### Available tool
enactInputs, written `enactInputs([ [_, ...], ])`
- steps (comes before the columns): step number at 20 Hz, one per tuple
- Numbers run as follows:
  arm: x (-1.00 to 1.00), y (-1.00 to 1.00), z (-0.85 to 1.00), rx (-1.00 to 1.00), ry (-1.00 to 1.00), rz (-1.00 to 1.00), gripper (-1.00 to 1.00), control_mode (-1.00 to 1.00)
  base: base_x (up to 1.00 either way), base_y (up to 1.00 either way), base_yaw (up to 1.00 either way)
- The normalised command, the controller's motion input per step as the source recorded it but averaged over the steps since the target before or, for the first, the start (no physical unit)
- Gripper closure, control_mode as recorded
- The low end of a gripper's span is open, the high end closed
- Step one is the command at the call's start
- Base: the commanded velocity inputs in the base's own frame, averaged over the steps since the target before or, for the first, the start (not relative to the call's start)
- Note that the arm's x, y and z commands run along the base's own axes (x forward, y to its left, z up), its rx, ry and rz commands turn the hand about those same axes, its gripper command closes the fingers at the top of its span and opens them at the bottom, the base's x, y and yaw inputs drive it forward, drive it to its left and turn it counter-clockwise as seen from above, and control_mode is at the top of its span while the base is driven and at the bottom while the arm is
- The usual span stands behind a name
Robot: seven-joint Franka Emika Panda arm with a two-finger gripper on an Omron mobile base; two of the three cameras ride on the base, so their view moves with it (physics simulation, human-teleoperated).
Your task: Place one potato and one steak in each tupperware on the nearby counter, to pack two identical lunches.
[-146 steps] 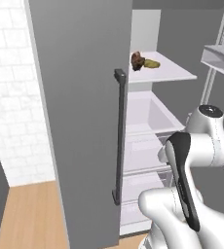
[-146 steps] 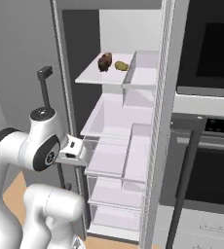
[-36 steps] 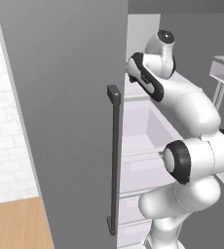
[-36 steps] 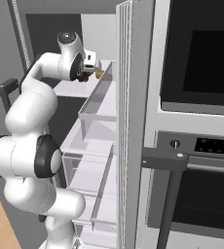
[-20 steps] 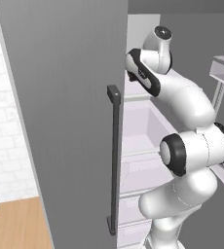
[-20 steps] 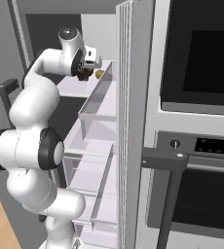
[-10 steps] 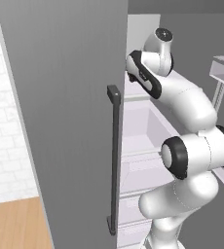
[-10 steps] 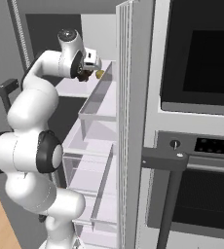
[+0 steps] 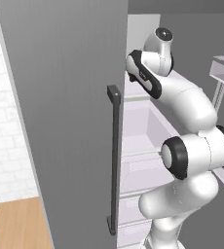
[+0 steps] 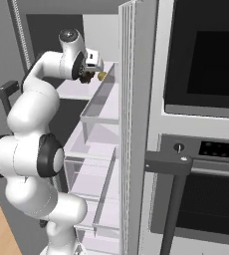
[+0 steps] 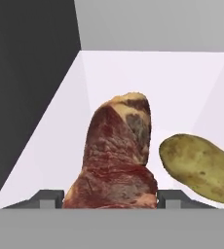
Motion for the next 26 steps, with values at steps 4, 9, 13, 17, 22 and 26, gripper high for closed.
enactInputs([
  [4,-0.43,0.0,0.23,0.0,-0.02,0.0,1.0,-1.0,0.0,0.0,0.0],
  [9,-0.95,-0.1,0.39,0.0,-0.02,0.02,1.0,-1.0,0.0,0.0,0.0],
  [13,-1.0,-0.1,0.01,0.0,0.0,0.07,1.0,-1.0,0.0,0.0,0.0],
  [17,-1.0,-0.2,-0.1,-0.01,0.0,0.07,1.0,-1.0,0.0,0.0,0.0],
  [22,-1.0,-0.21,-0.35,-0.11,0.03,0.05,1.0,-1.0,0.0,0.0,0.0],
  [26,-1.0,-0.02,-0.82,-0.19,0.09,0.03,1.0,-1.0,0.0,0.0,0.0],
])
